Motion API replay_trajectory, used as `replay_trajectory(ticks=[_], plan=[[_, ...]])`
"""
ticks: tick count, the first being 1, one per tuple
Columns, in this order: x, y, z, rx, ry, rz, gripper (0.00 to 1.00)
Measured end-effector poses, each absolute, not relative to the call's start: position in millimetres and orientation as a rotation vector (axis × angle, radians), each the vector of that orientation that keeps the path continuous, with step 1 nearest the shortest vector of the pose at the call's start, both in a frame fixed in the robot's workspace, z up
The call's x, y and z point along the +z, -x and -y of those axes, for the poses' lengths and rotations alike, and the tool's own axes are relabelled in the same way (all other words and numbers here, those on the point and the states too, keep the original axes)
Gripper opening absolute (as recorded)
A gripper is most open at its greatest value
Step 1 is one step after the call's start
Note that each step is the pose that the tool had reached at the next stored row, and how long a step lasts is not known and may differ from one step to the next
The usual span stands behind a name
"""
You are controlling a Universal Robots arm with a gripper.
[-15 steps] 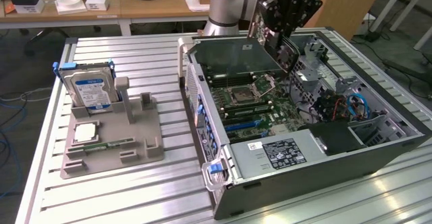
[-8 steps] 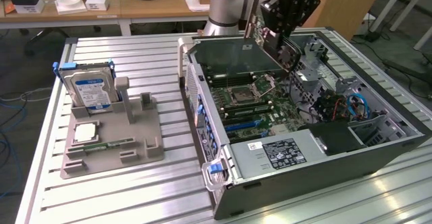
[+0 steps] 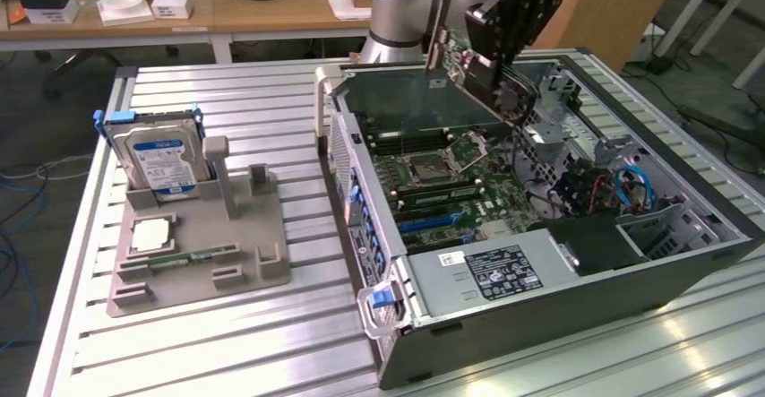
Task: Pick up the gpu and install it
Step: 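Insert the gpu into the slot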
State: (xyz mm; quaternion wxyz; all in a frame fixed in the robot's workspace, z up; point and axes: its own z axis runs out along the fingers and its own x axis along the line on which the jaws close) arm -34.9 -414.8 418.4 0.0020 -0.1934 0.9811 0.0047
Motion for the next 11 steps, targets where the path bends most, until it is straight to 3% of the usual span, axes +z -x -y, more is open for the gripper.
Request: replay_trajectory(ticks=[11], plan=[[417.3,34.9,414.8,0.015,0.863,-3.017,0.26]])
